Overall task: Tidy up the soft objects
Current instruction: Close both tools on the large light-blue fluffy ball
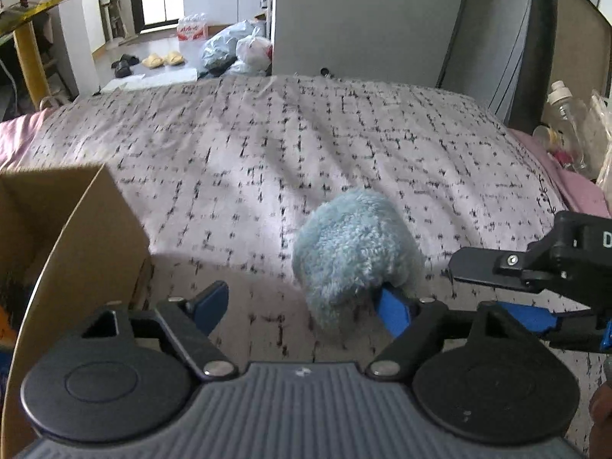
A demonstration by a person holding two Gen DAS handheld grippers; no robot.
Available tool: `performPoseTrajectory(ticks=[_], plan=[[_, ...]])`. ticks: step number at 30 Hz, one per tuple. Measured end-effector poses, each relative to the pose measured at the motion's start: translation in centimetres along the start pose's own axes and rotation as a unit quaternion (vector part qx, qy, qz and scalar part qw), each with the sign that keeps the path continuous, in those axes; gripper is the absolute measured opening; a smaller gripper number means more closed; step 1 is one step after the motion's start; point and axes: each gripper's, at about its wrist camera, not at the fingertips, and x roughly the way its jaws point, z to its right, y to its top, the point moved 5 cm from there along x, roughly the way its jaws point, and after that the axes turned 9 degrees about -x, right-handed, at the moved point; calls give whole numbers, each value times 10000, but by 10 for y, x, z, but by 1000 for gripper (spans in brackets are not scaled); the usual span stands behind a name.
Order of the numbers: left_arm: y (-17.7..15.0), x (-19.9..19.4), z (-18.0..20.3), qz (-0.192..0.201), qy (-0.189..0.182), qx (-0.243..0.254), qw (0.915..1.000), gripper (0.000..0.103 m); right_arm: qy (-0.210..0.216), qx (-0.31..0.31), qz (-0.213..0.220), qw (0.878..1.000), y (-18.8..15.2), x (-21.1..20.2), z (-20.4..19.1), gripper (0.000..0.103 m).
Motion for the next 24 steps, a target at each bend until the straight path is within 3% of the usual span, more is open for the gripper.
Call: performPoseTrajectory(ticks=[2,10,21,24], plan=[[5,4,1,30,-106,3,9999,73,60,50,-3,10000,2,5,0,71],[26,23,-2,-106,-567,-604,9965,27,142,270,-47,9995,5,16,7,70],[29,13,-5,-362,-982,-1153,9878,17,730,737,-104,9946,6,24,10,70],[26,7,-7,-426,-1067,-1264,9853,17,823,755,-145,9936,3,23,8,60]])
